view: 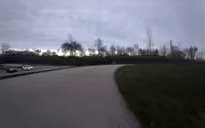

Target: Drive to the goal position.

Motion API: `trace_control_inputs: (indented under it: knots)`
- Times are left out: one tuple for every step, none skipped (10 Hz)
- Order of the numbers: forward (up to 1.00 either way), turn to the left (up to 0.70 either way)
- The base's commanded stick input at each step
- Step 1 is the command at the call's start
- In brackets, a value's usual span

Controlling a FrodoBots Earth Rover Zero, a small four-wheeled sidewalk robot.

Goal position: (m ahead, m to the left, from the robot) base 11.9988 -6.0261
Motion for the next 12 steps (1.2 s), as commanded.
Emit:
trace_control_inputs:
  knots:
    - [1.00, 0.00]
    - [1.00, 0.00]
    - [1.00, 0.00]
    - [1.00, 0.00]
    - [1.00, 0.00]
    - [1.00, 0.00]
    - [1.00, 0.00]
    - [1.00, 0.00]
    - [1.00, 0.00]
    - [1.00, 0.00]
    - [1.00, 0.00]
    - [1.00, 0.00]
